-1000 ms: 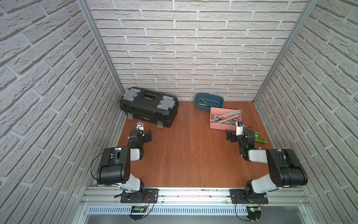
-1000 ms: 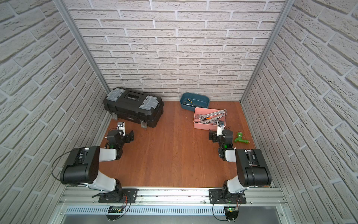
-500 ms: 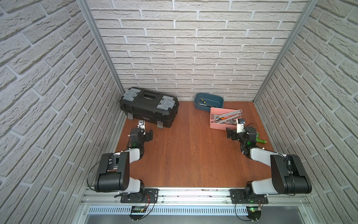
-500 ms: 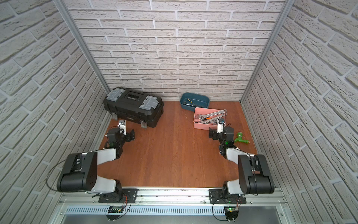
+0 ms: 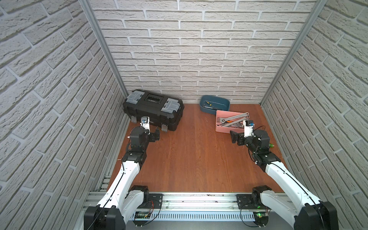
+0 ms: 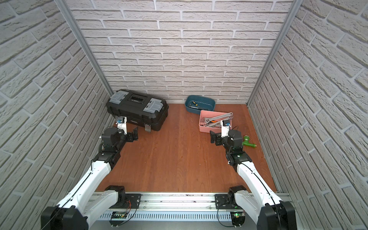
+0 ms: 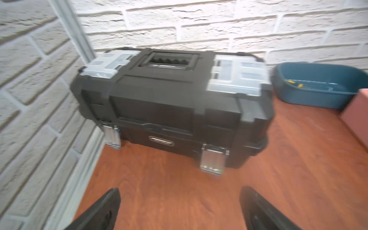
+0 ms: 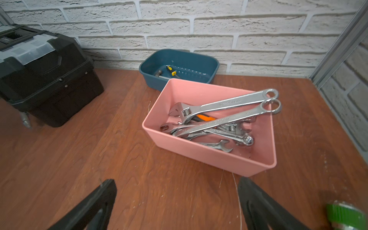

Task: Take out the wrench from the storage box
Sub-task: Move the storage box to the center of the board.

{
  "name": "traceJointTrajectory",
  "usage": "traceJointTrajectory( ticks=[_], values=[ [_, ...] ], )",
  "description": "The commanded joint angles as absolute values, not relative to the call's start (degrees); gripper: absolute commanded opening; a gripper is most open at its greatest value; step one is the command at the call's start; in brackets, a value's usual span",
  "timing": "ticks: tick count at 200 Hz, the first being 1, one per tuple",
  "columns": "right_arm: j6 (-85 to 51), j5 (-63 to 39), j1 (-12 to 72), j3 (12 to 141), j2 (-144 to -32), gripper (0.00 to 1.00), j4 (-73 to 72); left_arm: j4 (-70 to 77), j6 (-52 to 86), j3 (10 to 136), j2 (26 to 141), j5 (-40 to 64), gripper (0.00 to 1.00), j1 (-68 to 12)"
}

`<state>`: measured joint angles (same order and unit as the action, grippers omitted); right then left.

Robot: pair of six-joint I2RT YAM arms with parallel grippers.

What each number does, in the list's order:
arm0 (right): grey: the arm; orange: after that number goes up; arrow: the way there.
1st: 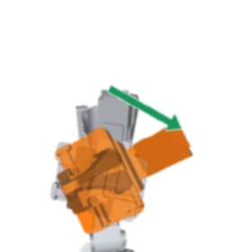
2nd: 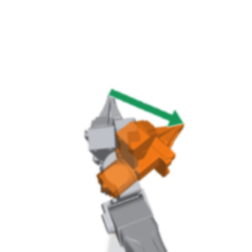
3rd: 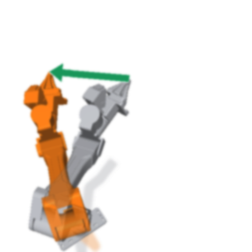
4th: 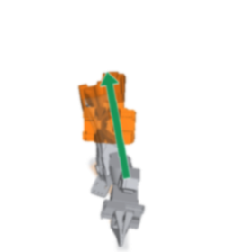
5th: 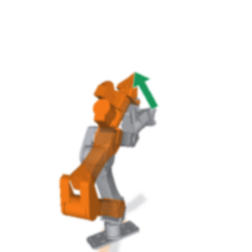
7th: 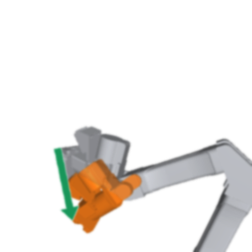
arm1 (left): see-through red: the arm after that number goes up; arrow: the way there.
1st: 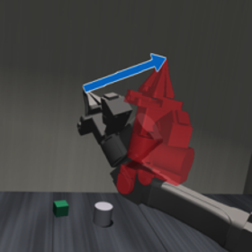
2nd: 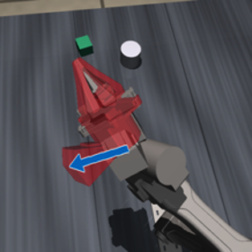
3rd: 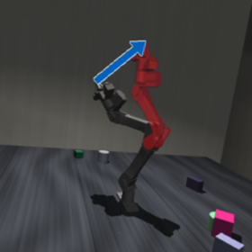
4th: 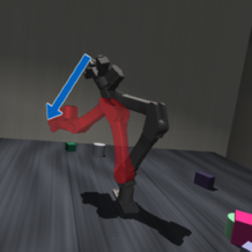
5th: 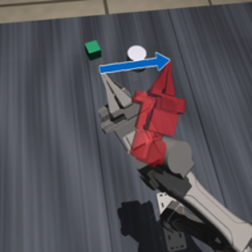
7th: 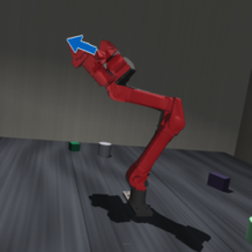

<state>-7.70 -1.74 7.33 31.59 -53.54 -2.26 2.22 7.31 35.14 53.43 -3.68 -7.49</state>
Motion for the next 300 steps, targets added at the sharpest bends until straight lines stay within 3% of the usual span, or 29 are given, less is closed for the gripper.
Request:
traceJointTrajectory(
  ticks=[1,58,120,248,300],
  values=[
    [-18.3,7.5,10.4,32.4,-50.9,0.99,7.2,-6.3,14.8,38.1,53.9,-3.8,0.98,-11.6],
    [-40.8,20.5,13.1,42.6,-56.0,0.92,27.1,-6.4,26.2,45.9,62.9,1.4,0.98,-18.7],
    [-58.8,16.8,10.6,54.8,-71.3,0.82,29.9,-6.0,31.1,48.4,67.6,3.5,0.98,-23.9],
    [-72.8,10.3,6.3,73.8,-99.9,0.65,30.6,-11.0,26.2,54.8,73.2,4.8,0.98,-24.1],
    [-73.4,8.1,5.9,79.2,-105.4,0.47,33.0,-11.4,25.6,55.4,74.4,5.2,0.98,-23.9]
  ],
)
